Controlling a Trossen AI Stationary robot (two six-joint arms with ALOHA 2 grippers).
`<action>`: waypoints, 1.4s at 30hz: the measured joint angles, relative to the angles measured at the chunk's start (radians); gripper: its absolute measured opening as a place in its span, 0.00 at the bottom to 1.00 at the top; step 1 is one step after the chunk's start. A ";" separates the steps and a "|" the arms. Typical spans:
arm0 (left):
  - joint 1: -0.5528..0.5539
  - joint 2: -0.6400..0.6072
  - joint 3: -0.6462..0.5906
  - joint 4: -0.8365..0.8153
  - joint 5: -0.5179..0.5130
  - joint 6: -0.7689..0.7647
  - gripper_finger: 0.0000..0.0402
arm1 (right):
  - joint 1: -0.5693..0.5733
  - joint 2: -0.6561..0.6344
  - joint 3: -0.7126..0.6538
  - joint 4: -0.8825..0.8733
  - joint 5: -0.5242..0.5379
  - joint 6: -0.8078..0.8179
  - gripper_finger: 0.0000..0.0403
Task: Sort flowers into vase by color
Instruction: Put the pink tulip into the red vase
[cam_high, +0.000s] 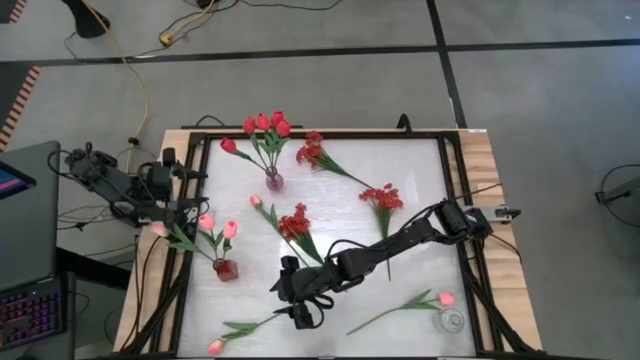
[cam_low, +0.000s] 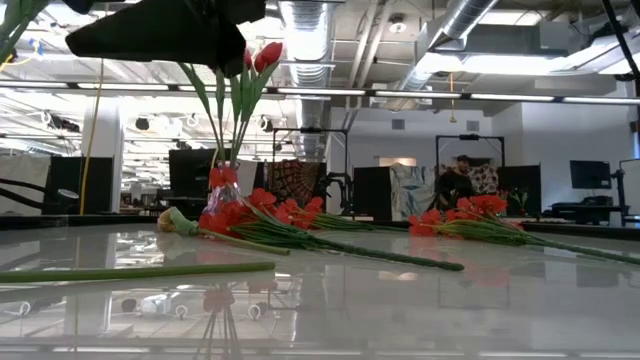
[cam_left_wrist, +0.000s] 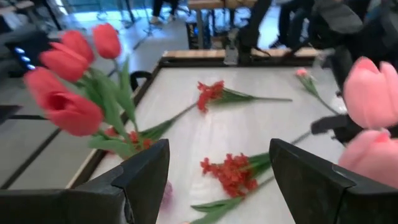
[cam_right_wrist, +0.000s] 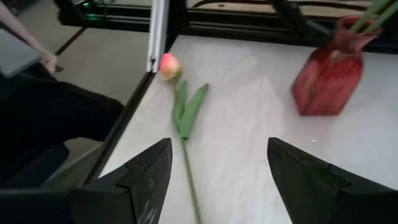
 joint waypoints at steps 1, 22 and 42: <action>0.000 -0.007 0.000 0.001 -0.015 0.000 0.66 | 0.000 0.000 0.000 0.002 0.011 0.000 0.72; 0.000 -0.056 0.000 -0.037 -0.025 -0.043 0.66 | 0.009 0.368 0.339 0.091 -0.058 0.001 0.72; 0.000 -0.056 0.000 -0.041 0.042 -0.058 0.66 | 0.042 0.376 0.360 -0.143 -0.001 0.062 0.71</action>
